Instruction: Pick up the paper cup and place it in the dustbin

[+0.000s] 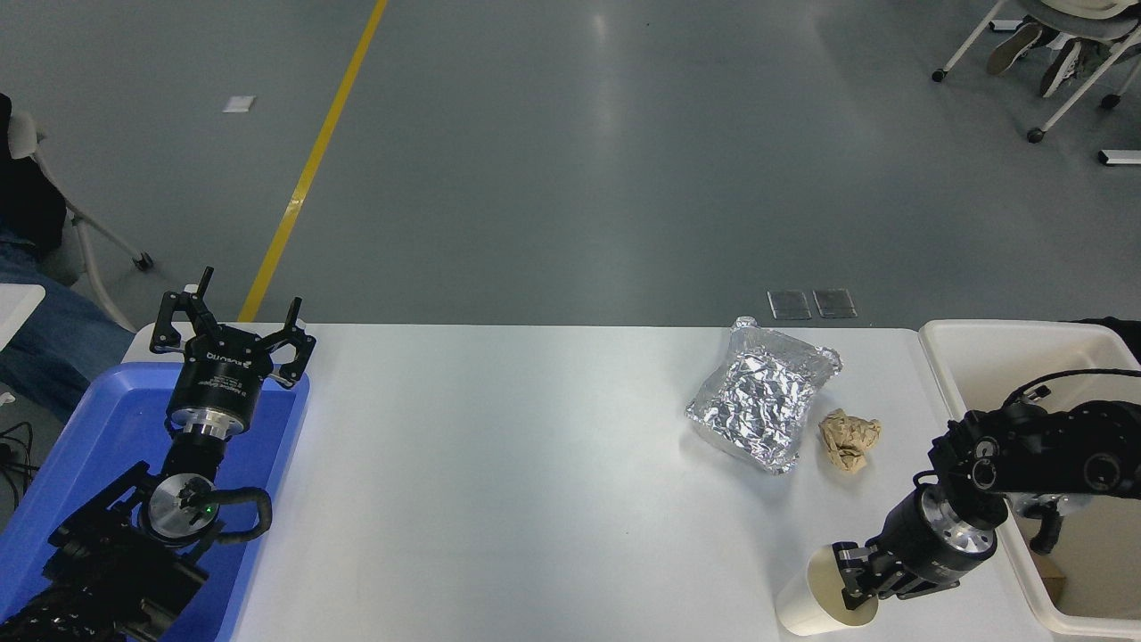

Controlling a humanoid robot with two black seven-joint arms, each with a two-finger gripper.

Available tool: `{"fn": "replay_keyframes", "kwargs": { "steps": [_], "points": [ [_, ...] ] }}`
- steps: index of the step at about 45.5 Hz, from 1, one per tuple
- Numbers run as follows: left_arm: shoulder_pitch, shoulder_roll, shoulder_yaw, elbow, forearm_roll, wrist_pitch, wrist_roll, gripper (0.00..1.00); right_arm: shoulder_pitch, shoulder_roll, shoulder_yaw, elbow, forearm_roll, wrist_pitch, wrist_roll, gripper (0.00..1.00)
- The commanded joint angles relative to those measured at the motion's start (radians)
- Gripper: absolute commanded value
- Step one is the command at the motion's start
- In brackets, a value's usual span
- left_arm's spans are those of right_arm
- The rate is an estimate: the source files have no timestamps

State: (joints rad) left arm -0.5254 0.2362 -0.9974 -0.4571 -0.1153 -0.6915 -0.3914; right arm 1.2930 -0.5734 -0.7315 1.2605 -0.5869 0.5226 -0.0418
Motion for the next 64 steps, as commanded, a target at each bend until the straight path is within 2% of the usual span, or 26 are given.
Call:
{"fn": "replay_keyframes", "kwargs": {
  "steps": [1,10,18,26,34,38,52,58,64],
  "points": [
    [0.001,0.0,0.0,0.0,0.0,0.0,0.0,1.0,0.032,-0.01,-0.006,0.0,-0.004,0.016,0.0,0.0],
    [0.001,0.0,0.0,0.0,0.0,0.0,0.0,1.0,0.179,-0.057,-0.012,0.034,0.015,0.132,-0.001,0.0],
    [-0.001,0.0,0.0,-0.002,0.0,0.0,0.0,1.0,0.497,-0.1,-0.146,0.117,0.07,0.232,0.0,0.0],
    [-0.001,0.0,0.0,0.0,0.0,-0.003,0.002,1.0,0.886,-0.039,-0.39,0.23,0.14,0.263,0.002,0.0],
    [-0.001,0.0,0.0,0.0,0.0,-0.003,0.0,1.0,1.146,0.062,-0.491,0.296,0.269,0.263,0.002,0.0],
    [0.001,0.0,0.0,0.0,0.0,-0.003,0.0,1.0,1.203,0.092,-0.493,0.3,0.305,0.263,0.0,0.0],
    [0.001,0.0,0.0,-0.002,0.0,-0.003,0.0,1.0,1.241,0.141,-0.496,0.306,0.306,0.263,-0.001,0.0],
    [0.001,0.0,0.0,0.0,0.0,-0.003,0.0,1.0,1.226,0.116,-0.537,0.284,0.291,0.263,-0.001,0.0],
    [0.001,0.0,0.0,0.0,0.0,-0.003,0.0,1.0,1.192,0.024,-0.575,0.24,0.23,0.263,0.0,0.0]
  ]
}}
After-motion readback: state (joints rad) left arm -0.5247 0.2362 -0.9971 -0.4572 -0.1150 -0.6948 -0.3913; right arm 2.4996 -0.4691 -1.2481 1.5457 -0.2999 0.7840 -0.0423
